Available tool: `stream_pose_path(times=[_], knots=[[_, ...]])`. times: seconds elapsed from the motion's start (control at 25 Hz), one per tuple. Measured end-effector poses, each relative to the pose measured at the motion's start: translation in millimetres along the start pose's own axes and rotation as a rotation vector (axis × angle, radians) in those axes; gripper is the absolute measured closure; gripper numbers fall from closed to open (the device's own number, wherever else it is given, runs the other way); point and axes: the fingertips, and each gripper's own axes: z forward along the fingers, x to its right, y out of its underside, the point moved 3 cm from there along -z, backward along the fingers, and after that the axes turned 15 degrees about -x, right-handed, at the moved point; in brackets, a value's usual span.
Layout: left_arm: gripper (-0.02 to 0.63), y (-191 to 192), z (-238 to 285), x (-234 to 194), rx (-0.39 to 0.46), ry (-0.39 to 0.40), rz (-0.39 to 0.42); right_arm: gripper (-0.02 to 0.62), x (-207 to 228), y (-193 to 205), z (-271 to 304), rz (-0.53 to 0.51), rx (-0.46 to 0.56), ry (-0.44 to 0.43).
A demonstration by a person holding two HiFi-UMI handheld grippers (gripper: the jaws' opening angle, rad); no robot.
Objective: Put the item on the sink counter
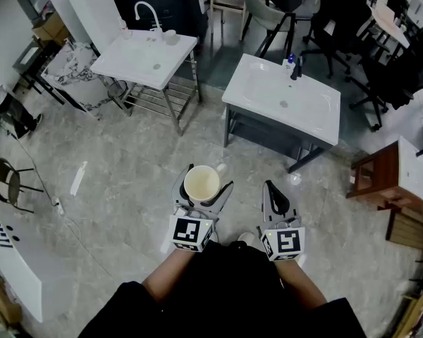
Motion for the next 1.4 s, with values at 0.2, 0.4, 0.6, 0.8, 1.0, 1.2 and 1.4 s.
stream_pose_path(times=[0.2,0.4,0.6,0.8,1.0,1.2,1.4], knots=[[0.158,-6,2,-19,0.007,-0.007,0.006,0.565,1,-7,12,0.002,-0.004,0.020],[0.158,-4,2,-42,0.000,-0.005,0.005,0.563,6,-14,25,-0.024,-0.024,0.061],[0.158,5,-8,-66,-0.013,0.005,0.021,0.563,3,-14,29,0.017,-0.014,0.083],[0.158,22,-22,-86,-0.027,0.013,0.017,0.563,-8,0,27,0.055,-0.025,0.098],[0.158,35,-41,-110,-0.034,-0.019,0.003,0.563,-20,25,33,0.099,-0.072,0.091],[0.158,37,-47,-138,-0.008,-0.022,-0.066,0.563,-27,36,60,0.083,-0.136,0.047],[0.158,35,-31,-152,-0.017,-0.055,-0.027,0.563,-23,30,88,0.069,-0.099,0.021]])
